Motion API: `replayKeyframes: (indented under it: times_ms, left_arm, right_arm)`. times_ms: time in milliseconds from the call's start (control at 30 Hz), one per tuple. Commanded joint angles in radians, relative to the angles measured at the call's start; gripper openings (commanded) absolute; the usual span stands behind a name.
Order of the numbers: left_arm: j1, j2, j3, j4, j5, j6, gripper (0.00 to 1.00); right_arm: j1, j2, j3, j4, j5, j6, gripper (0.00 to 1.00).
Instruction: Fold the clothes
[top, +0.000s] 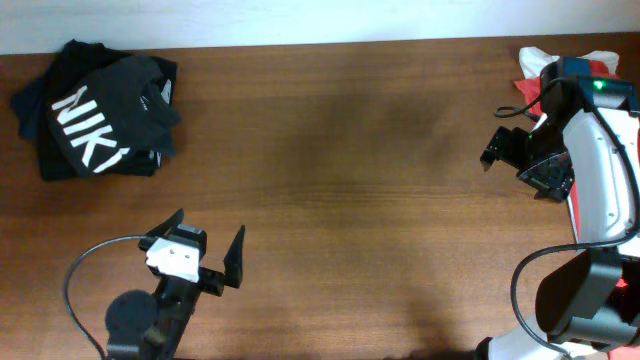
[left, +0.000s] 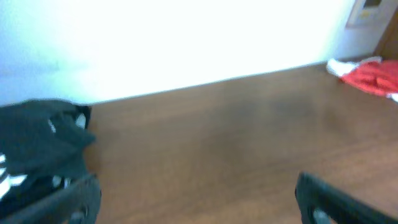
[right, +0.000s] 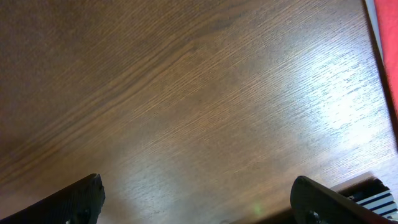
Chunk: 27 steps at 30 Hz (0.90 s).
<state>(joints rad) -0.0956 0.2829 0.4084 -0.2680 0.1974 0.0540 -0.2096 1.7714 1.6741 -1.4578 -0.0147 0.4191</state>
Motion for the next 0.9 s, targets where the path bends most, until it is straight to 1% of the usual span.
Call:
replayKeyframes:
  times_ms: [0, 100, 267, 333, 367, 433, 533, 867]
  left_arm:
    - [0.05, -0.069, -0.117, 0.133, 0.04, 0.023, 0.99]
    - [0.095, -0.129, -0.208, 0.25, 0.07, 0.023, 0.99]
    - [0.126, -0.267, -0.333, 0.314, 0.069, 0.023, 0.99]
    - [0.127, -0.278, -0.383, 0.351, 0.068, 0.023, 0.99]
    - [0.126, -0.278, -0.4, 0.349, 0.067, 0.023, 0.99]
    - [0.122, -0.278, -0.4, 0.294, -0.002, 0.022, 0.99]
    - [0.104, -0.278, -0.4, 0.201, -0.123, -0.043, 0.99]
    - [0.096, -0.278, -0.4, 0.192, -0.132, -0.042, 0.99]
  right_arm:
    - [0.0, -0.006, 0.013, -0.001, 0.016, 0.004, 0.99]
    - [0.0, -0.006, 0.013, -0.001, 0.016, 0.004, 0.99]
    - [0.0, -0.006, 0.013, -0.001, 0.016, 0.003, 0.99]
    - [0.0, -0.006, 0.013, -0.001, 0.016, 0.003, 0.99]
    - [0.0, -0.006, 0.013, -0.001, 0.016, 0.003, 0.99]
    - [0.0, -0.006, 0.013, -0.001, 0.016, 0.004, 0.99]
    - [0.0, -0.006, 0.013, -0.001, 0.016, 0.003, 0.99]
    - [0.0, -0.006, 0.013, -0.001, 0.016, 0.003, 0.99]
